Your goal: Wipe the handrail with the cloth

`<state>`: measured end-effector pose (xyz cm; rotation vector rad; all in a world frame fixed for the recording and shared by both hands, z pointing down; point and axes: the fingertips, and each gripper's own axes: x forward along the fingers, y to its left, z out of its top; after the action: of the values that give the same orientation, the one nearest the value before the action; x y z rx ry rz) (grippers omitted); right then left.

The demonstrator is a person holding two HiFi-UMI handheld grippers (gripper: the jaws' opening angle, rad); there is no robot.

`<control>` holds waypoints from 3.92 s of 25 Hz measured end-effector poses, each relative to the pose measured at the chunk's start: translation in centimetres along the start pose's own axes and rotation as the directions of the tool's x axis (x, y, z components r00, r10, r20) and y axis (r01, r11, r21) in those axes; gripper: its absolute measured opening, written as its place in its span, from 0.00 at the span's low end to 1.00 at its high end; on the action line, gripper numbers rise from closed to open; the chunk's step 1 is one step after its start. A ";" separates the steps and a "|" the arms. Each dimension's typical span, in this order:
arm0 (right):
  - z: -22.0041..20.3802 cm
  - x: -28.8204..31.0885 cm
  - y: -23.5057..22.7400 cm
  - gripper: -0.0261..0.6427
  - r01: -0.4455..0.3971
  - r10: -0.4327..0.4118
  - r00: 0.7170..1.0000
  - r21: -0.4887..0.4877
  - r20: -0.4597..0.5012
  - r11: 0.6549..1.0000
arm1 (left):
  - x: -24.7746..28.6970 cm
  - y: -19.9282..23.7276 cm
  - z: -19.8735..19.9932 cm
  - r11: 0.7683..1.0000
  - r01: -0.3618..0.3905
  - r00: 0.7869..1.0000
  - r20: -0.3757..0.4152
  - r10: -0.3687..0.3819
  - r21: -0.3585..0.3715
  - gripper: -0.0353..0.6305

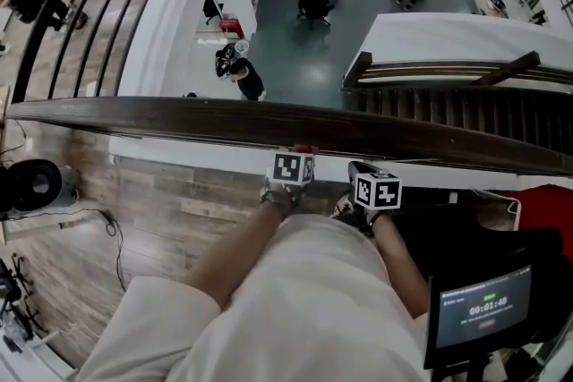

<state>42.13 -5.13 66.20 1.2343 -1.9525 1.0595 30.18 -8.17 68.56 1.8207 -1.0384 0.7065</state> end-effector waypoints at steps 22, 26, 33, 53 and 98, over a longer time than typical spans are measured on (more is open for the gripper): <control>-0.2 2.9 7.4 0.04 -0.014 0.014 1.000 0.005 0.014 1.000 | -4.4 9.3 0.2 0.992 -0.061 0.996 0.059 0.067 -0.108 0.18; 0.6 3.5 7.6 0.04 -0.043 0.043 0.999 -0.036 0.010 0.998 | -4.9 10.2 -0.2 0.986 -0.107 0.991 0.062 0.116 -0.130 0.18; 2.5 4.2 7.9 0.04 -0.137 0.137 0.991 -0.106 -0.012 0.985 | -5.8 11.5 -0.3 0.965 -0.210 0.974 0.049 0.220 -0.159 0.18; 2.3 6.5 9.6 0.04 -0.194 0.180 0.979 -0.170 -0.098 0.966 | -6.9 13.1 -0.1 0.961 -0.230 0.968 0.067 0.242 -0.153 0.18; 0.2 8.0 21.6 0.04 -0.036 0.036 0.999 0.003 0.041 0.999 | -14.3 18.8 3.5 0.997 -0.018 0.961 0.275 -0.004 0.075 0.18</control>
<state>19.21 -3.37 65.83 1.2368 -2.0114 1.0643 6.99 -10.79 63.53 2.0238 -1.2115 0.5117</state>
